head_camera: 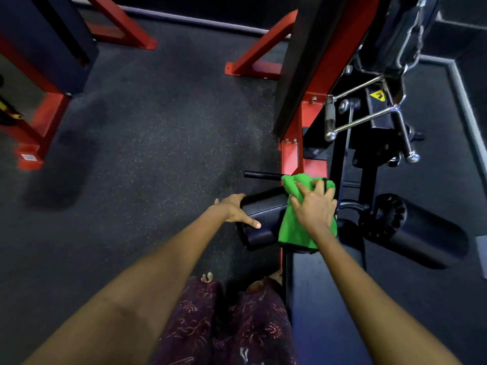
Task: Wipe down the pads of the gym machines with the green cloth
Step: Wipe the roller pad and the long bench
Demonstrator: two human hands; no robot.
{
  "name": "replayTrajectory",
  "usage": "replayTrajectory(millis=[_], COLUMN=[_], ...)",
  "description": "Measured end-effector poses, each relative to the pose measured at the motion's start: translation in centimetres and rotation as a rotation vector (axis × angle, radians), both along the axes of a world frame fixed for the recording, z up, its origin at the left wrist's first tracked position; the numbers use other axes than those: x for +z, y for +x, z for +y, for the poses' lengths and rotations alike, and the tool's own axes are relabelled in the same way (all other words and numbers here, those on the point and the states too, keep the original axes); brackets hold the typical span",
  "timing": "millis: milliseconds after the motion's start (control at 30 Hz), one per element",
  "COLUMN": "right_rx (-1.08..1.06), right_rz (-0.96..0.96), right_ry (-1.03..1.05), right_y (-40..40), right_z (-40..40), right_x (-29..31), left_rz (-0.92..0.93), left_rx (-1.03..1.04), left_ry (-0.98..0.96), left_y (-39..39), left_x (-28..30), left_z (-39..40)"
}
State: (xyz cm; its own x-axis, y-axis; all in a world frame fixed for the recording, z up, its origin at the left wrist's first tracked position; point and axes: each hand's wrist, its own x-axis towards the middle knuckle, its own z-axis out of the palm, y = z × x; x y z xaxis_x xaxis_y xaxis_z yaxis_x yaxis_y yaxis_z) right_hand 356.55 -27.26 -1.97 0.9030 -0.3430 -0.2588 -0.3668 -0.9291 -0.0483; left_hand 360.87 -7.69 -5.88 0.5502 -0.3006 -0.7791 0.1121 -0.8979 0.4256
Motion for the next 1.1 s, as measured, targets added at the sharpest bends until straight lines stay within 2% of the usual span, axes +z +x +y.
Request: replayTrajectory(millis=[133, 300, 400, 567, 700, 767, 933, 1000, 1100], right_rx=[-0.015, 0.300, 0.347, 0.124, -0.012, -0.002, 0.268, 0.320, 0.407], right_rz=[0.019, 0.083, 0.062, 0.011, 0.045, 0.096, 0.161, 0.115, 0.052], right_ry=[-0.070, 0.027, 0.020, -0.045, -0.123, -0.159, -0.095, -0.041, -0.037], right_y=[0.1, -2.5, -2.8, 0.0, 2.7, 3.7, 3.3, 1.9, -0.4], right_z=[2.6, 8.4, 7.0, 1.4, 1.5, 2.7, 9.3, 10.9, 10.5], right_x=[0.3, 0.0, 0.2, 0.4, 0.0, -0.3, -1.4, -1.5, -1.8], left_rz=[-0.097, -0.358, -0.441, -0.527, -0.683, -0.678, -0.626, -0.565, -0.342], left_rx=[0.007, -0.003, 0.051, 0.004, 0.004, -0.003, 0.077, 0.182, 0.467], left_ry=[0.023, 0.116, 0.108, 0.203, 0.230, 0.208, 0.089, -0.007, -0.097], left_y=[-1.2, -4.1, -6.1, -8.7, -10.6, -11.1, -10.2, -10.0, -10.6], left_x=[0.1, -0.1, -0.4, -0.3, -0.6, -0.7, -1.0, -0.9, -1.8], left_z=[-0.3, -1.0, -1.1, -1.8, -2.3, -2.4, -1.0, 0.0, 2.5])
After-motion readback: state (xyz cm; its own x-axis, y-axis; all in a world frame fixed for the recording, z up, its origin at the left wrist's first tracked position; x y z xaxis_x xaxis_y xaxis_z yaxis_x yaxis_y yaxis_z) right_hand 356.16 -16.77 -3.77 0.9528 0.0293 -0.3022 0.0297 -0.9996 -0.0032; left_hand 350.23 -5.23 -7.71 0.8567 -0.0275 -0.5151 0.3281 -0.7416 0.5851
